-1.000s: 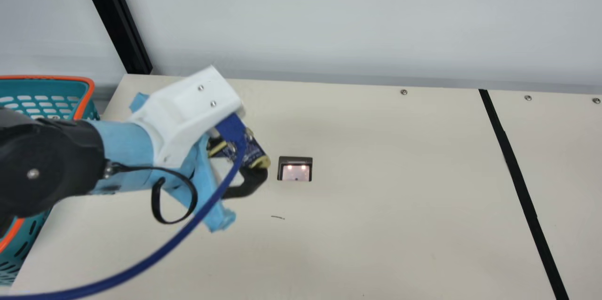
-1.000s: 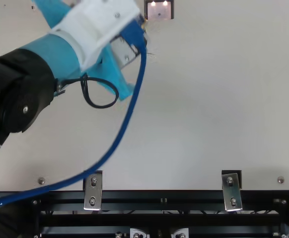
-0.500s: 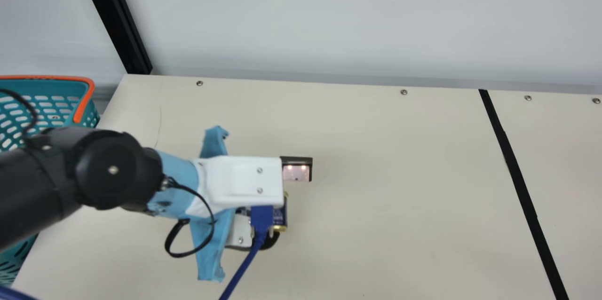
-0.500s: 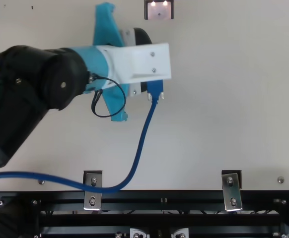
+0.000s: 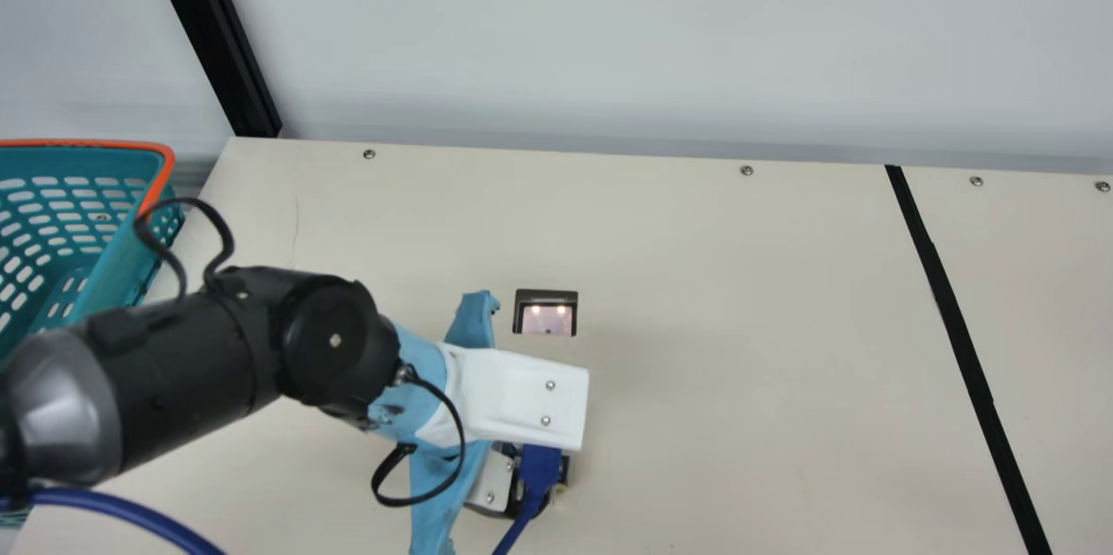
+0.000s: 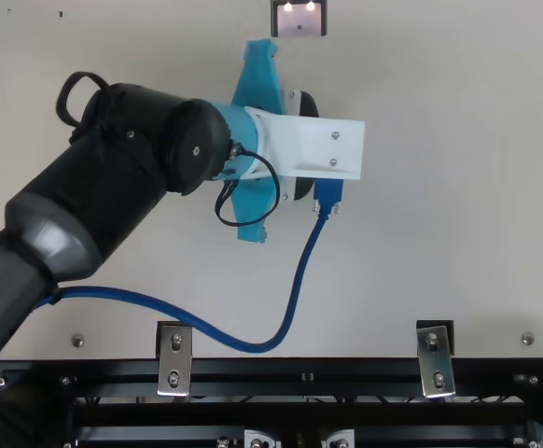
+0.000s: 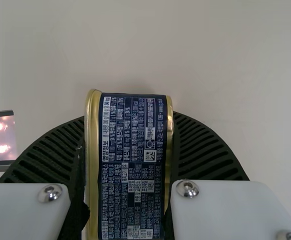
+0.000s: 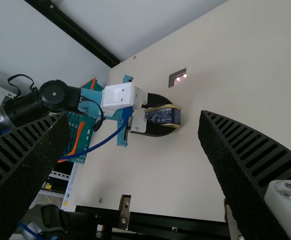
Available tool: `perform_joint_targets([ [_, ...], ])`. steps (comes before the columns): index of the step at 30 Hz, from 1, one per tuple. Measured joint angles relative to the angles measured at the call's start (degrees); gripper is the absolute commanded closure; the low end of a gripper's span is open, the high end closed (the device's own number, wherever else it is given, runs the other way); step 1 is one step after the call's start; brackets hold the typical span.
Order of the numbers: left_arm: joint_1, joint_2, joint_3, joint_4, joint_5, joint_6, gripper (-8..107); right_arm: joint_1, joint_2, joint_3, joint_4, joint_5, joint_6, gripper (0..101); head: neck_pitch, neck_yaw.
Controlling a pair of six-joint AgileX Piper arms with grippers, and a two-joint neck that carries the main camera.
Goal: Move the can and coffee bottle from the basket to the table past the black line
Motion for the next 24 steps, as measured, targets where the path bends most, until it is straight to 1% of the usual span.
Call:
perform_joint_targets([
  [1, 0.00, 0.26, 0.00, -0.25, -0.05, 0.00, 67, 0.00, 0.00, 0.00, 0.00, 0.00, 0.00, 0, 0.00, 0.00],
  [2, -0.14, 0.42, 0.00, -0.56, -0.19, 0.00, 30, 0.00, 0.00, 0.00, 0.00, 0.00, 0.00, 0, 0.00, 0.00],
  [3, -0.24, 0.65, 0.00, -0.84, -0.50, 0.00, 9, 0.00, 0.00, 0.00, 0.00, 0.00, 0.00, 0, 0.00, 0.00],
  [6, -0.22, 1.20, 0.14, -1.87, -1.03, 0.65, 9, 0.00, 0.00, 0.00, 0.00, 0.00, 0.00, 0, 0.00, 0.00],
  [10, 0.33, 0.17, 1.00, -4.31, -2.21, 2.15, 9, 0.00, 0.00, 0.00, 0.00, 0.00, 0.00, 0, 0.00, 0.00],
  [17, 3.60, -6.07, 3.81, -11.40, -4.37, 5.50, 9, -0.95, 0.64, 0.01, 1.11, -0.17, -1.02, 0, 0.00, 0.00],
  [21, 6.46, -11.14, 5.81, -16.27, -5.04, 5.69, 9, -1.54, 3.61, -1.12, 1.95, -1.64, -3.27, 0, 0.00, 0.00],
  [24, 9.28, -15.02, 7.30, -20.00, -5.17, 4.74, 9, -2.12, 6.89, -2.59, 3.14, -2.96, -5.37, 0, 0.00, 0.00],
])
